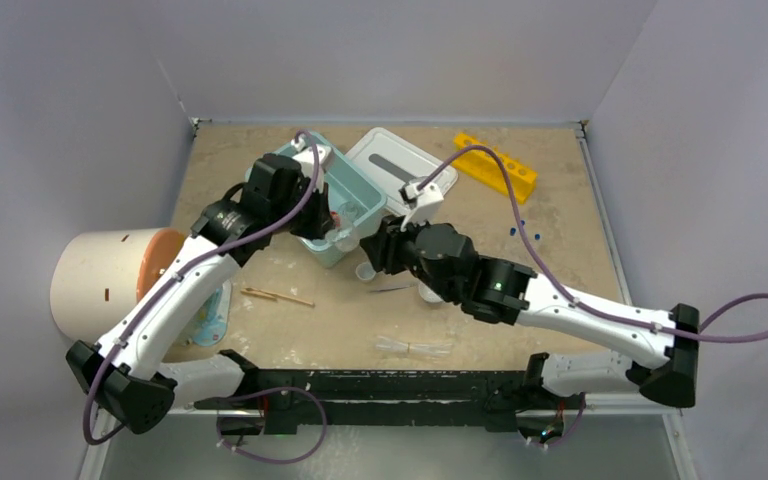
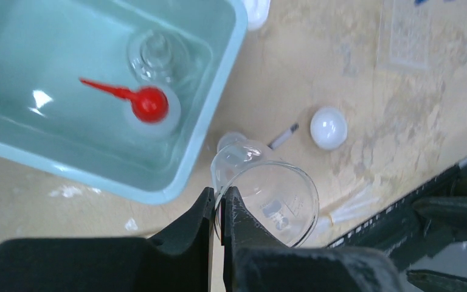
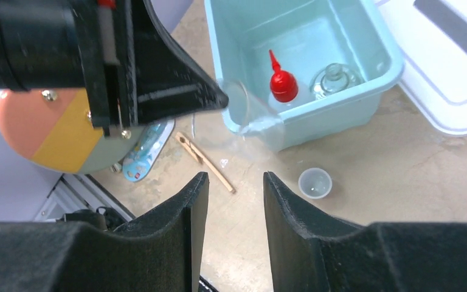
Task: Organize the chemistry lab equipment
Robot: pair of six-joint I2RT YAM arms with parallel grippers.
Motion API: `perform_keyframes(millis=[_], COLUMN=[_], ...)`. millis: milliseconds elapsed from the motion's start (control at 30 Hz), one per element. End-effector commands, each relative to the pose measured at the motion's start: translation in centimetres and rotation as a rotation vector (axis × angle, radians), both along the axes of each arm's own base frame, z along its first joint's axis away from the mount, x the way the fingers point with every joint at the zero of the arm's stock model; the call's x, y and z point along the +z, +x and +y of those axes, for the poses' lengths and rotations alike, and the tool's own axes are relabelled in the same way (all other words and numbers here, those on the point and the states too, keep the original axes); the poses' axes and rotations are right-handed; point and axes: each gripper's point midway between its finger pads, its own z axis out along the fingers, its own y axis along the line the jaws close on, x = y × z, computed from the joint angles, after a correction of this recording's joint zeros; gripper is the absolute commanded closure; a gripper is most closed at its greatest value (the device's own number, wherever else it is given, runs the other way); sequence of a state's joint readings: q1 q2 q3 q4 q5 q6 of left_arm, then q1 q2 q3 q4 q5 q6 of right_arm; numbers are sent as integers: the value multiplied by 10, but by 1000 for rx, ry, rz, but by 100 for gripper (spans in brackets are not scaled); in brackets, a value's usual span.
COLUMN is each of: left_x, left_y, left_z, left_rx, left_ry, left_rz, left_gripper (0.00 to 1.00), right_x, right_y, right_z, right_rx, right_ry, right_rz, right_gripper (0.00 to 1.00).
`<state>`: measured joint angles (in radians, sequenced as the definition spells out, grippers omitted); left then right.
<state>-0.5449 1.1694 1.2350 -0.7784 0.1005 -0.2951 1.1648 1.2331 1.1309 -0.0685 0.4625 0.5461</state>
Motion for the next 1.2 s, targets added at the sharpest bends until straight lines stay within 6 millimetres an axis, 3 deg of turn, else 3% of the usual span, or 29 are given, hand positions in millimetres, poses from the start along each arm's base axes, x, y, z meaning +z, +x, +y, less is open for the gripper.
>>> perform_keyframes(millis=[0,200,400,600,767,933,1167], left_x=[52,77,77,47,18,-15,-61], left_y=[40,87,136,182,211,231,245], left_z=[4,16,32,57,62,80,99], left_rx=[93,215,310,399,432,520,639], left_ry=[13,88,155,151,128,159,79], left_rz=[-167,-273,-313,-272,-199,-145,2], left_gripper=[100,100,100,100,100,100,100], right_x=[19,27,20,17,14,10,6], right_y=[1,-1,-6,-13,-18,-20,-20], right_z=[-31,-65,-84,-87,-89,-90,-90], right_rx=[-86,-161,-179,-151,-131,-127,-125], right_ry=[51,91,113,121,127,133,132], right_rz=[-42,-68,-64,-53,-47,-37,-33], right_gripper=[59,59,58,58,58,57,57])
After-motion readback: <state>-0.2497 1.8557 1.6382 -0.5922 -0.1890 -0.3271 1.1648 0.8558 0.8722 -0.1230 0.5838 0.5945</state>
